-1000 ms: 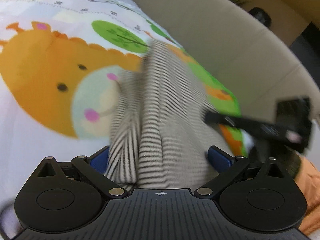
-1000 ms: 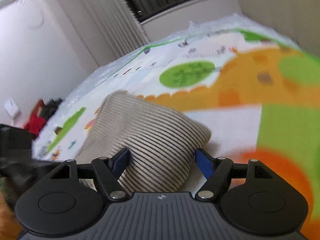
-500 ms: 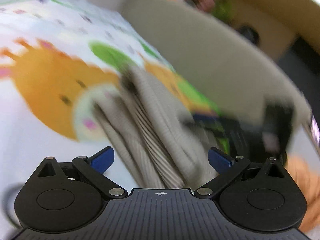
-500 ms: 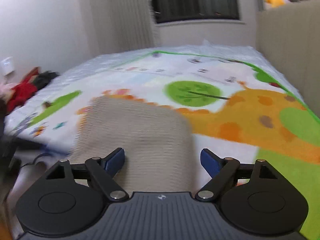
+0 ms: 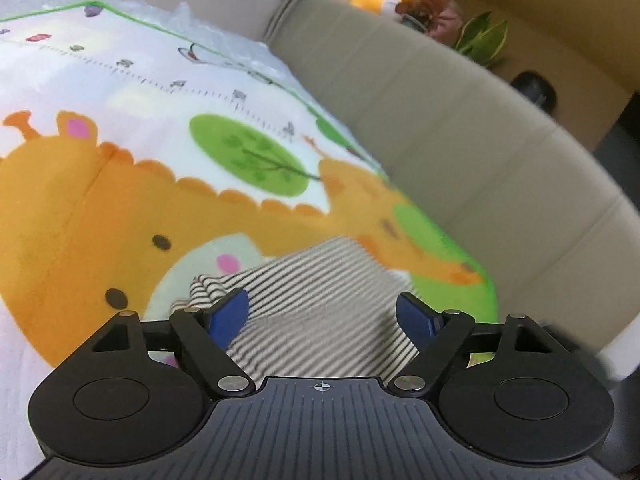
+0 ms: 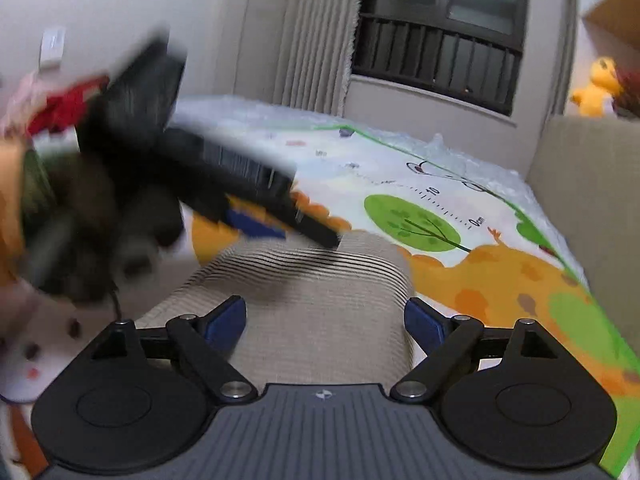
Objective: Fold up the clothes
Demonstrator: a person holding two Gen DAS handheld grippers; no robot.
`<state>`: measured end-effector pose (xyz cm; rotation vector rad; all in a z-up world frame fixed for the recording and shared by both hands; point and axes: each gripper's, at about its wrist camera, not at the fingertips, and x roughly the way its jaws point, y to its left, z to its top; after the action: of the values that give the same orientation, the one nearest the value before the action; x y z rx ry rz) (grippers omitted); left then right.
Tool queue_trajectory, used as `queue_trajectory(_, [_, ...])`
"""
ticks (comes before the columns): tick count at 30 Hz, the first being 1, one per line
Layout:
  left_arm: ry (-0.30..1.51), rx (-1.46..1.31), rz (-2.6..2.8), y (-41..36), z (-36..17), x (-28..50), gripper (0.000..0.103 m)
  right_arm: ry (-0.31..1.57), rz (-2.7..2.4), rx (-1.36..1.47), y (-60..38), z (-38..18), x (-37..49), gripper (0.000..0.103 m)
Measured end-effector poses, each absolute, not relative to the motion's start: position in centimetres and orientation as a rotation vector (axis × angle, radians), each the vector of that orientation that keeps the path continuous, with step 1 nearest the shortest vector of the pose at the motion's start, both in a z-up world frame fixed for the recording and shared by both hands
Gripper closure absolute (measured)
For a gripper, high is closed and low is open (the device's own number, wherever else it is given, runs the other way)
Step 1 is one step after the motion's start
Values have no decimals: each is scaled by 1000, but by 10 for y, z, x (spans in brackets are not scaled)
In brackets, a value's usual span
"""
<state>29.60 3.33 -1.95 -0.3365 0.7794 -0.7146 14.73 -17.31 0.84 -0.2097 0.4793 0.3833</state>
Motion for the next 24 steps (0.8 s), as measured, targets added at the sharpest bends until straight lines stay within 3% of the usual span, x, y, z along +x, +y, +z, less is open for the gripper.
queue_trajectory(2, [771,-328,-714,33,-23,297,17,494,374,-178,-180,7,144,2])
queue_trajectory(10, [755,-305,-707,36,-30,296,17,691,361,111,-193,-41,159,1])
queue_trajectory(24, [729,-265,-714,28,-30,293,14,530,354,111,-211,2,157,0])
